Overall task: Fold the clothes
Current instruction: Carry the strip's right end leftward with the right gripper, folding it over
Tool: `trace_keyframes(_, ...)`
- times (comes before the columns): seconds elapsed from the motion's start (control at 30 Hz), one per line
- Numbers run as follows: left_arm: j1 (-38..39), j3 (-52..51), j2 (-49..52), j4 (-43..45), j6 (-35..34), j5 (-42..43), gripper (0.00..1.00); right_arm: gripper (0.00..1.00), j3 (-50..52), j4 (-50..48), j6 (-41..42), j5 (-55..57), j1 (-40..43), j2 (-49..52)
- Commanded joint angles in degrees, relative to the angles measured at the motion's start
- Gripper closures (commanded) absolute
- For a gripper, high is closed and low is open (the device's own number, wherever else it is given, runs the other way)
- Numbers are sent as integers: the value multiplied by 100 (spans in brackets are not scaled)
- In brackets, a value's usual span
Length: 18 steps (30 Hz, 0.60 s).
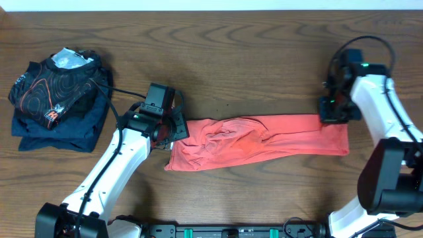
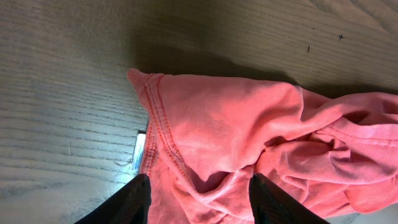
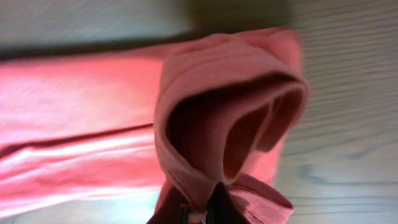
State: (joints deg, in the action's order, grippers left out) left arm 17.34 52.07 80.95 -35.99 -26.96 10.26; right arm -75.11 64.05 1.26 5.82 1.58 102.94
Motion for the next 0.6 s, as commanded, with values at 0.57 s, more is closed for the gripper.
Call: trace_keyframes(0.57,-31,92,-15,-22,83,-66,47,90,896,-1145,560,-356,-1499,7)
